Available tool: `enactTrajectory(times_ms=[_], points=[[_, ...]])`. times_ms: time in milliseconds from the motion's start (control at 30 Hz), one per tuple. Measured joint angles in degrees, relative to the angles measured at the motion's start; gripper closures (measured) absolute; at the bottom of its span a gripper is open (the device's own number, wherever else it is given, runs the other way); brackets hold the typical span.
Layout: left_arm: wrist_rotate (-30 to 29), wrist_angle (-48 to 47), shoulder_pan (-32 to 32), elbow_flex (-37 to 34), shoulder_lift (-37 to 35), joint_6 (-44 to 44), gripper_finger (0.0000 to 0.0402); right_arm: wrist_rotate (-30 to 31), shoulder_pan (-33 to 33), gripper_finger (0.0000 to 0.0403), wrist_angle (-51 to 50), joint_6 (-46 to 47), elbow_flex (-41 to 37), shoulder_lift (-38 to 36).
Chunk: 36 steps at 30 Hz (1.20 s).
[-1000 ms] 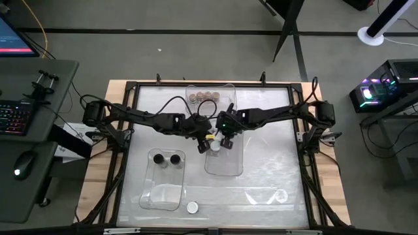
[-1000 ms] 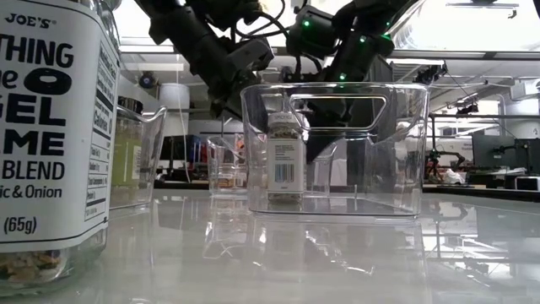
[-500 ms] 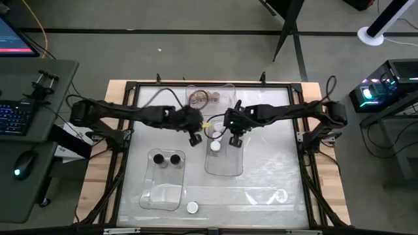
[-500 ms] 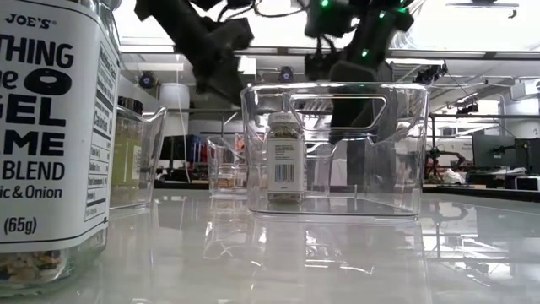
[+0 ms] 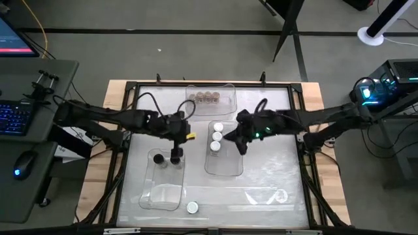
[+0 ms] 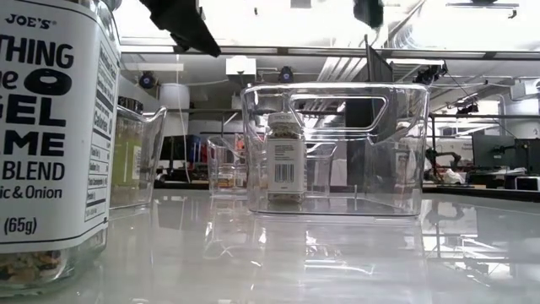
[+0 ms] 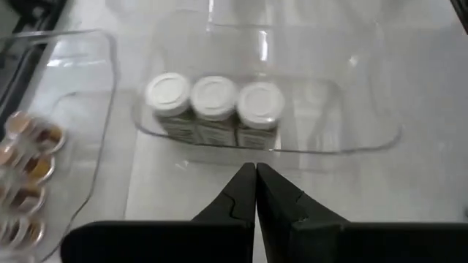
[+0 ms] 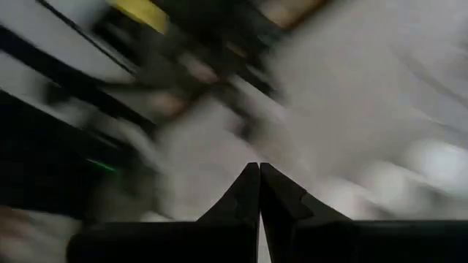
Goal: Sort spices by type
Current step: Put the white seasoning bottle into the bottom right transparent bin
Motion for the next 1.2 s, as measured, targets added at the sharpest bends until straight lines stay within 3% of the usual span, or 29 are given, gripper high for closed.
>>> enactTrajectory(times_ms=[133,200,333,400,500,667,900,1067,1200], points=[[1.1,1.7,-1.5,-0.1,0.6,0.7,0.0401,4.4,6.4,0.0402,19.5,4.5,0.0,1.1],[5.1,3.5,-1.7,-0.5,0.5,-0.7,0.0401,6.9,8.9,0.0401,29.8,4.4,0.0,3.2],[12.6,6.6,-3.3,-0.5,0.0,-9.0,0.0402,10.6,13.1,0.0389,48.1,2.1,0.1,9.7],[12.7,7.0,-5.7,-0.5,-0.8,-13.7,0.0401,11.6,15.0,0.0374,50.2,0.3,1.7,13.3],[9.6,7.4,-10.9,-0.5,-2.1,-20.0,0.0401,9.9,17.8,0.0336,47.5,-1.2,5.7,18.4],[-2.6,6.7,-21.3,-0.5,-3.4,-30.3,0.0401,4.2,20.9,0.0242,40.6,-6.1,16.9,26.7],[-13.0,5.4,-28.1,-0.5,-3.5,-36.5,0.0401,1.1,22.6,0.0123,8.2,-14.7,40.8,38.3],[-14.8,2.6,-28.1,-0.5,-4.3,-36.2,0.0401,0.6,22.5,0.0094,-9.1,-19.0,54.2,46.2],[-17.5,-0.1,-27.4,-0.5,-4.6,-35.1,0.0401,-1.7,22.2,0.0093,-15.8,-23.7,60.6,52.0]])
